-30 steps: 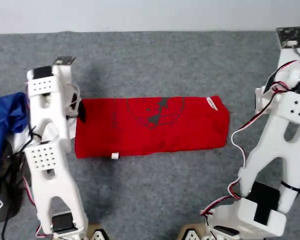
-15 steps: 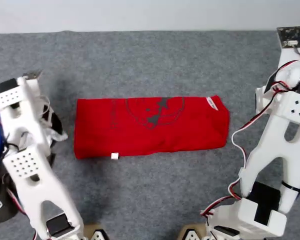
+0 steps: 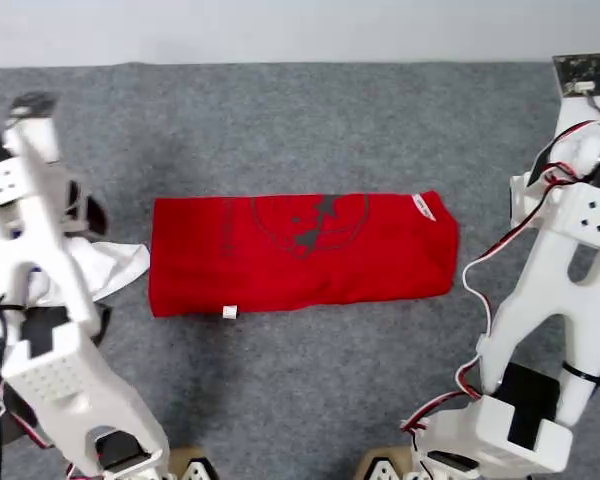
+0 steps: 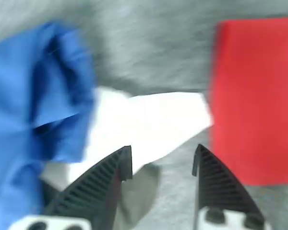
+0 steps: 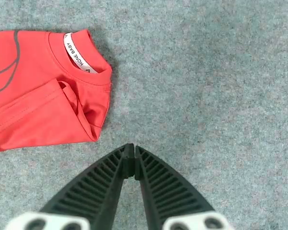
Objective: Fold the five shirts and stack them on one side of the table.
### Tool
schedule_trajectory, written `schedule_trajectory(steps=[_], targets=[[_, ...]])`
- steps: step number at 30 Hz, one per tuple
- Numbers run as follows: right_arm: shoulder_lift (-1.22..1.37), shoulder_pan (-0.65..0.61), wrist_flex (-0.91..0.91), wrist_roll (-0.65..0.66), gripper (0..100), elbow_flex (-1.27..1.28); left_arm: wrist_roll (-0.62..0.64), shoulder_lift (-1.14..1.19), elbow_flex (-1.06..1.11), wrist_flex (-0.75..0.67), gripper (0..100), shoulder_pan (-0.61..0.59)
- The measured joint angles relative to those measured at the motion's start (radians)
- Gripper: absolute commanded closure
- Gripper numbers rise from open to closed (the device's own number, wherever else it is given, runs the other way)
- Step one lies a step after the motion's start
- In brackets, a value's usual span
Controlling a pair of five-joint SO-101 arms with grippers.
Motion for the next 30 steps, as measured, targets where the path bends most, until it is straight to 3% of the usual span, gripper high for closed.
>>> schedule_trajectory(steps=[5,10,17,30], targets=[[0.000,0.000,0.002,0.000,98.8,0.000,0.028,-0.011,0.058,0.000,79,0.178],[0.000,0.000,0.002,0.000,98.8,0.000,0.066,0.068,0.058,-0.049,79,0.250],[0.000,0.000,0.002,0.000,98.8,0.000,0.069,0.169,0.061,-0.120,79,0.258],[0.000,0.000,0.002,0.000,98.8,0.000,0.071,0.376,-0.077,-0.126,79,0.258]])
